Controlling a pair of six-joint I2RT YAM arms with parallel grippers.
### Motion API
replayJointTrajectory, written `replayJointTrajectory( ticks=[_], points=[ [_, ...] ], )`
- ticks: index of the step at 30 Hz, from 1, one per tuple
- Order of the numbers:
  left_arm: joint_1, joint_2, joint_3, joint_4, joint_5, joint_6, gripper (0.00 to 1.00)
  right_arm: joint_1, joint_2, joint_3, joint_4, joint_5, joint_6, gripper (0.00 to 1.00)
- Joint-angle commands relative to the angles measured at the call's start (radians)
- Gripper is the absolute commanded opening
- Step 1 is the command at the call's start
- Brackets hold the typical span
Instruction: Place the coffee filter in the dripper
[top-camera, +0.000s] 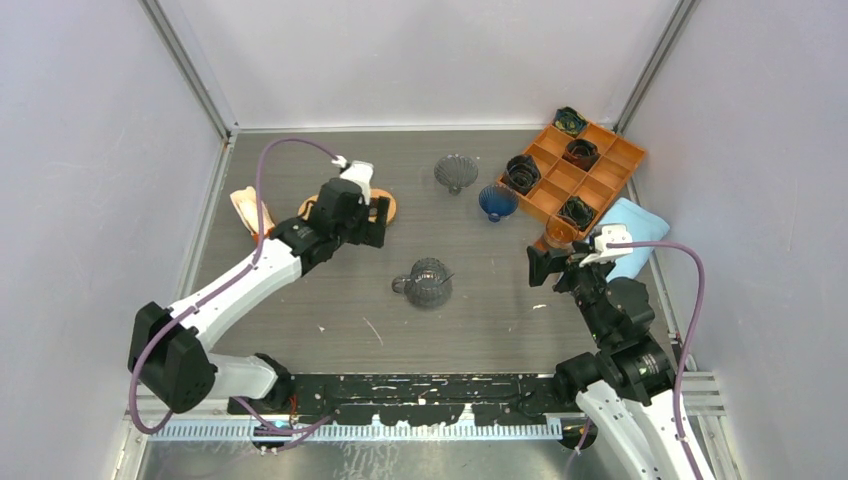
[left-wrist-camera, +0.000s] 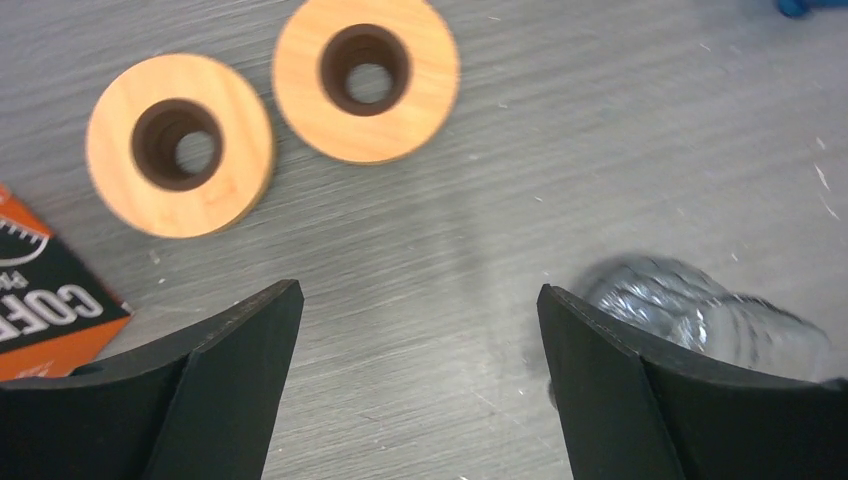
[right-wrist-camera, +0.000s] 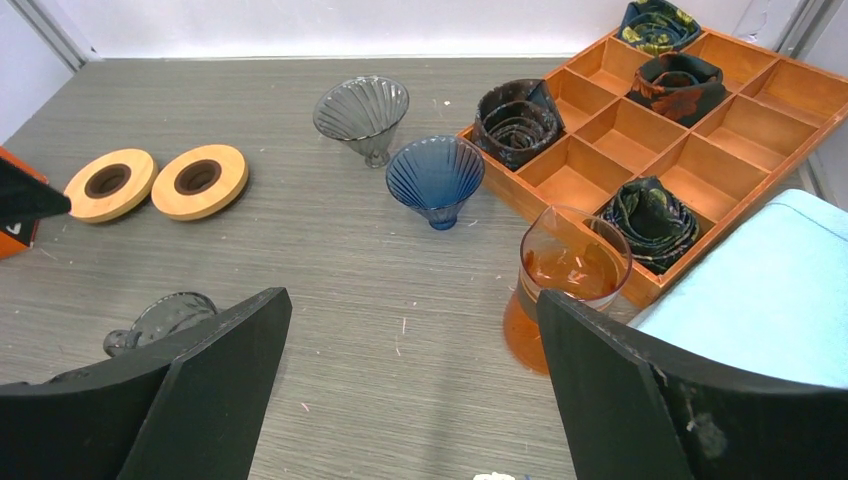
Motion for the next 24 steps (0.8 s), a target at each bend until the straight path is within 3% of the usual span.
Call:
replayJointTrajectory(
  ticks=[1,12,18,24],
  points=[
    [0.095,0.036,0.022,0.027,-0.075,-0.162,0.91,0.004,0.020,0.024,0.030,-0.010,-0.016,1.00],
    [0.312,0.267,0.149,-0.018,0.002,-0.157,0.88,0.005,0.045,0.025,0.026,-0.011,-0.021,1.00],
    [0.403,0.374,0.233,-0.081,0.019,-0.141,0.79,0.004,0.051,0.025,0.022,-0.005,-0.020,1.00],
    [0.450,0.465,0.333,-0.133,-0.020,-0.093,0.76,0.004,0.057,0.026,0.021,-0.003,-0.021,1.00]
  ],
)
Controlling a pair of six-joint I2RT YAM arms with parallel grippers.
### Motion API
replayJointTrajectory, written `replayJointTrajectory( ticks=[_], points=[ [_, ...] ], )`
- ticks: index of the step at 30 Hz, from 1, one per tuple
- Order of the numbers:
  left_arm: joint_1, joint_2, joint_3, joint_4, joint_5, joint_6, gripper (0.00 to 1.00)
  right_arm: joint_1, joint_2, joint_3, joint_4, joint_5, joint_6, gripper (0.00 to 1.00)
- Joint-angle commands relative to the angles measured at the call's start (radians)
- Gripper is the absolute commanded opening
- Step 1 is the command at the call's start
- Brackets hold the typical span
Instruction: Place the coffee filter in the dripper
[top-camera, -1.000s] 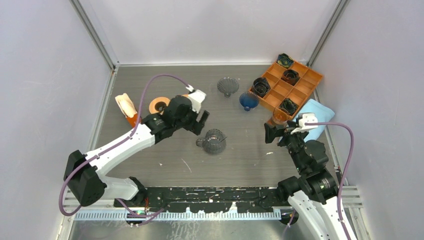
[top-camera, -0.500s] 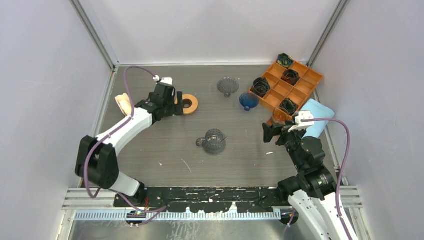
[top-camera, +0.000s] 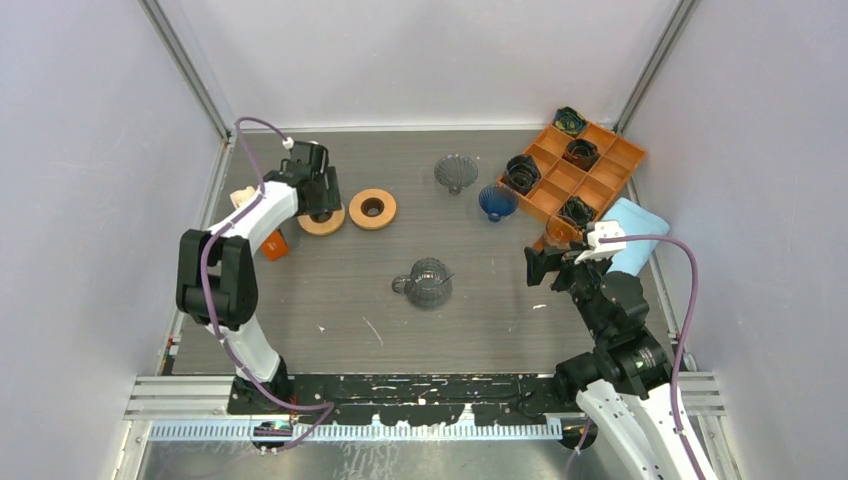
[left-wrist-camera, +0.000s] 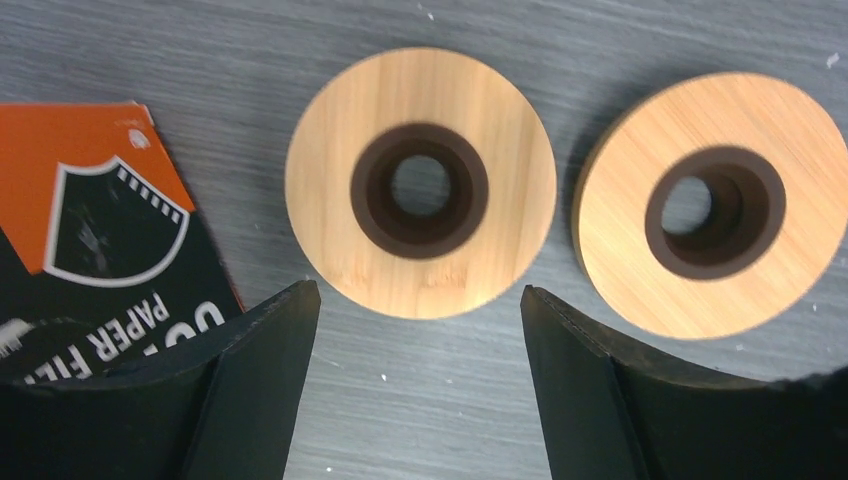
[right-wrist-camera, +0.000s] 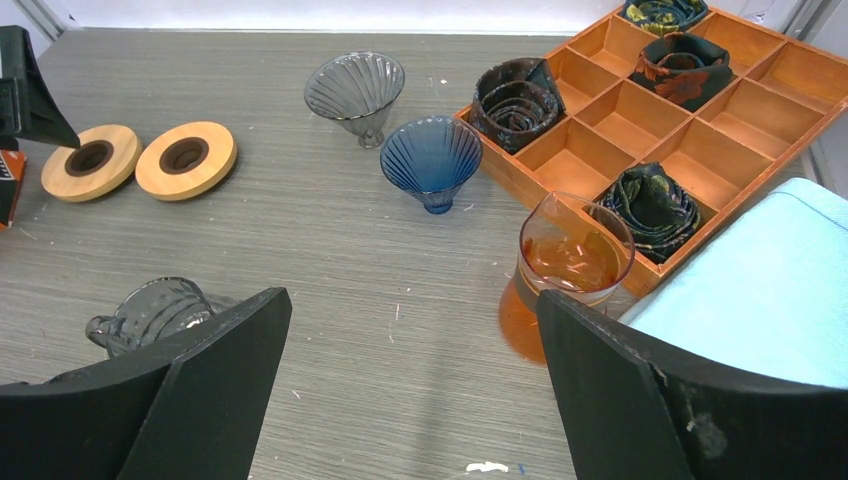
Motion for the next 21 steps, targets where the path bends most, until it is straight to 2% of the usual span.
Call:
replayJointTrajectory(
  ticks=[1,8,21],
  points=[
    [0.029,0.049,0.102,-0.045,-0.027,0.049,0.75,0.004,0.016,0.026,0.028,0.003,-0.009,1.00],
    [0.078,0.149,0.194,-0.101,-0.022,0.087,0.72,0.005,0.019,0.027,0.026,0.011,-0.010,1.00],
    [0.140,0.280,0.264,-0.147,0.111,0.090,0.60,0.004,0.024,0.030,0.021,0.023,-0.010,1.00]
  ],
)
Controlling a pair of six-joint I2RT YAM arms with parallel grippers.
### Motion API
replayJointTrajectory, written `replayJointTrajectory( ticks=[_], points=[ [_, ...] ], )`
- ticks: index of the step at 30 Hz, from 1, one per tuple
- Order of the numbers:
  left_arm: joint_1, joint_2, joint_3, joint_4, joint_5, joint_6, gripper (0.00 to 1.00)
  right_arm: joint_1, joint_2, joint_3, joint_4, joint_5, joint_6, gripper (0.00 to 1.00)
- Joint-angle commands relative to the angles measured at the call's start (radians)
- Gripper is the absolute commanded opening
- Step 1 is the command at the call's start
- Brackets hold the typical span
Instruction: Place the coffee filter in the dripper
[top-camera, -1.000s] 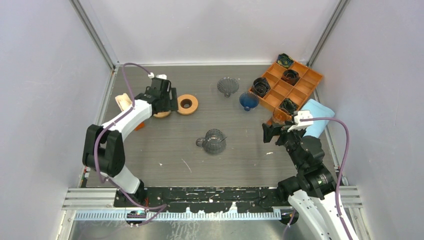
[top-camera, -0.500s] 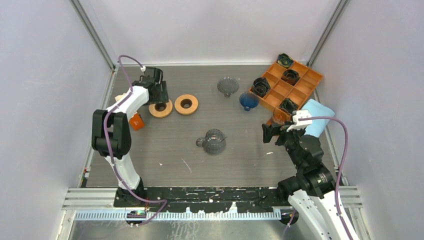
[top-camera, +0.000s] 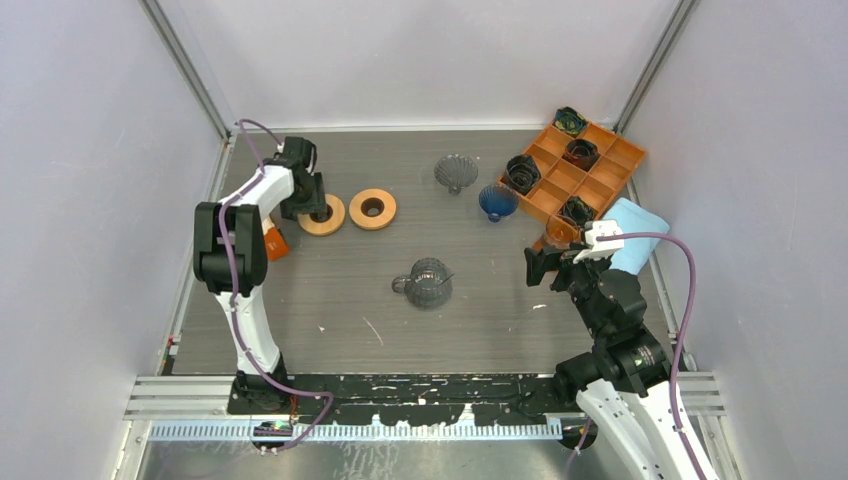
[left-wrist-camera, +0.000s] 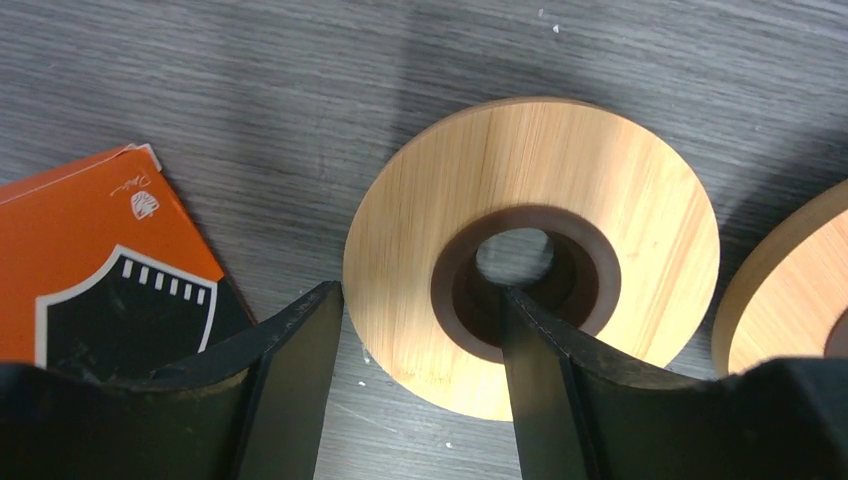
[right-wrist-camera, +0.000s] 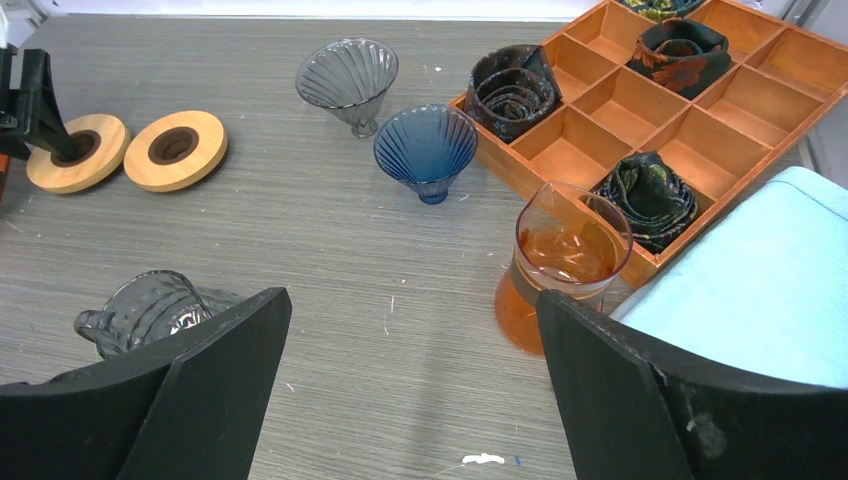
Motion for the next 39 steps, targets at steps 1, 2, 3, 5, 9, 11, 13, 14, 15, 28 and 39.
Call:
replayJointTrajectory(
  ticks=[1,2,3,5,9,11,13,14,15,28,39],
  points=[
    [0.018,0.025,0.063,-0.017,0.062,0.006,0.60,0.005,0.010,0.030,0.034,0.016,-0.007,1.00],
    [0.021,0.033,0.066,-0.019,0.068,0.004,0.60,0.005,0.010,0.030,0.034,0.017,-0.007,1.00],
    [0.023,0.038,0.069,-0.022,0.076,0.003,0.59,0.004,0.010,0.030,0.034,0.018,-0.007,1.00],
    [0.030,0.050,0.073,-0.026,0.086,-0.002,0.58,0.005,0.009,0.030,0.033,0.019,-0.007,1.00],
    [0.036,0.063,0.075,-0.025,0.102,-0.011,0.56,0.004,0.010,0.030,0.033,0.021,-0.007,1.00],
    [0.036,0.069,0.079,-0.026,0.104,-0.014,0.55,0.004,0.011,0.030,0.033,0.020,-0.007,1.00],
    [0.036,0.072,0.081,-0.026,0.105,-0.017,0.53,0.004,0.012,0.029,0.032,0.018,-0.009,1.00],
    [0.036,0.072,0.080,-0.027,0.109,-0.018,0.51,0.004,0.012,0.029,0.032,0.018,-0.007,1.00],
    [0.037,0.070,0.081,-0.027,0.111,-0.019,0.49,0.005,0.013,0.030,0.032,0.017,-0.007,1.00],
    [0.037,-0.053,0.052,-0.064,0.149,-0.012,0.18,0.004,0.016,0.031,0.032,0.004,-0.007,1.00],
    [0.032,-0.193,0.040,-0.144,0.226,-0.008,0.09,0.004,0.012,0.030,0.037,-0.025,-0.007,1.00]
  ],
)
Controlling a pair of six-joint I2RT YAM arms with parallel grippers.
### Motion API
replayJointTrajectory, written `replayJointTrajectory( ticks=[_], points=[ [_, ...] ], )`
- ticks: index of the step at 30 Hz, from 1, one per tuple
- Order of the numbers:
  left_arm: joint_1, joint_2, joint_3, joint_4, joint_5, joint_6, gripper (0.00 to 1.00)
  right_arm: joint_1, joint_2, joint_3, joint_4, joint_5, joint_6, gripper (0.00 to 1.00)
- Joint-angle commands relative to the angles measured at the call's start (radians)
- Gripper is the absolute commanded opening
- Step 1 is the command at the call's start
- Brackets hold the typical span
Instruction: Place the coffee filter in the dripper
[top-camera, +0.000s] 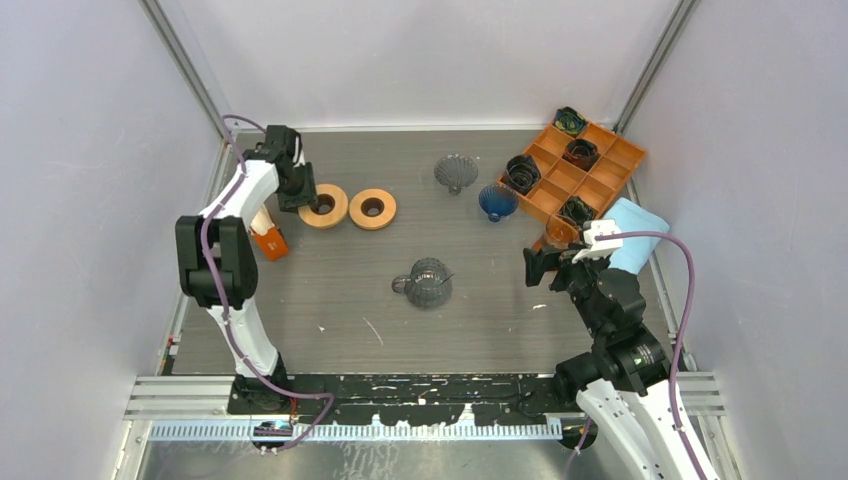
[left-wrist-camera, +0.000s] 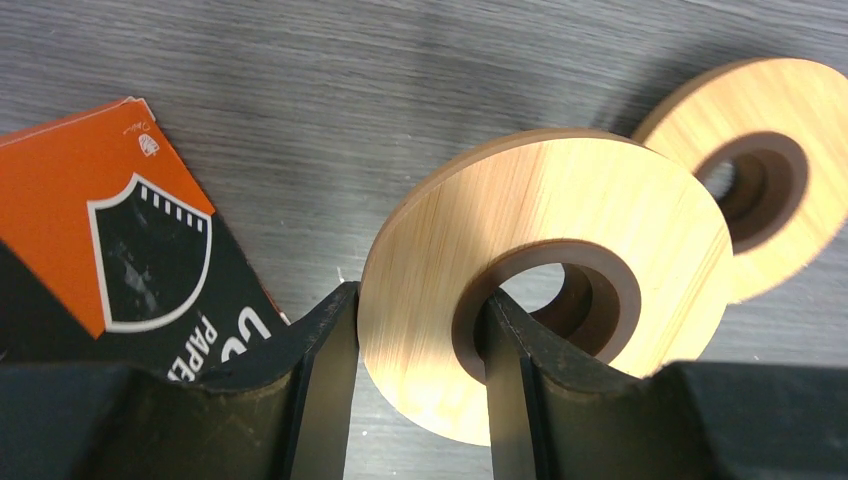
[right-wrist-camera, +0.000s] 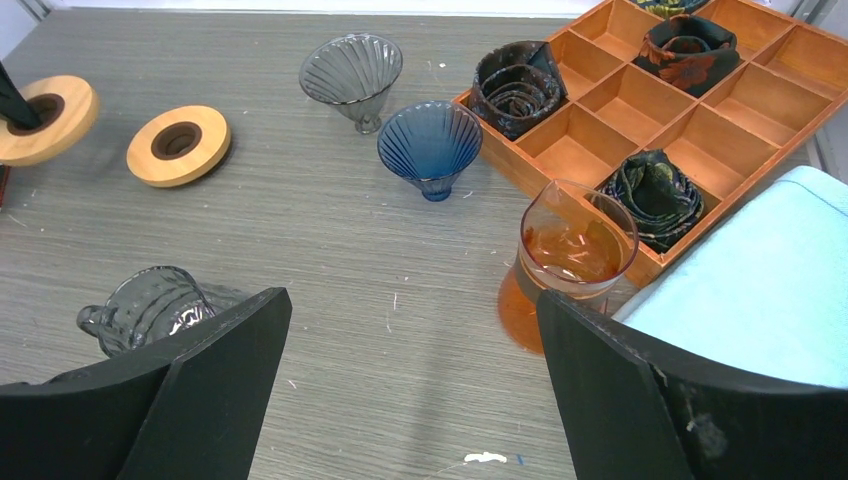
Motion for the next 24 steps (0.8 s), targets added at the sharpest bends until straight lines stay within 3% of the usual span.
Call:
replayJointTrajectory(
  ticks=[1,12,24],
  points=[
    [-0.011,-0.115,-0.001,-0.046,0.065,0.003,0.08,0.004,0.006,0.030,0.039,-0.020,-0.007,1.00],
    [-0.158,-0.280,-0.104,-0.121,0.109,0.012,0.07,0.004,0.005,0.030,0.044,-0.049,-0.007,1.00],
    [-0.419,-0.391,-0.158,-0.128,0.067,-0.061,0.07,0.004,0.017,0.029,0.048,-0.065,-0.009,1.00]
  ],
)
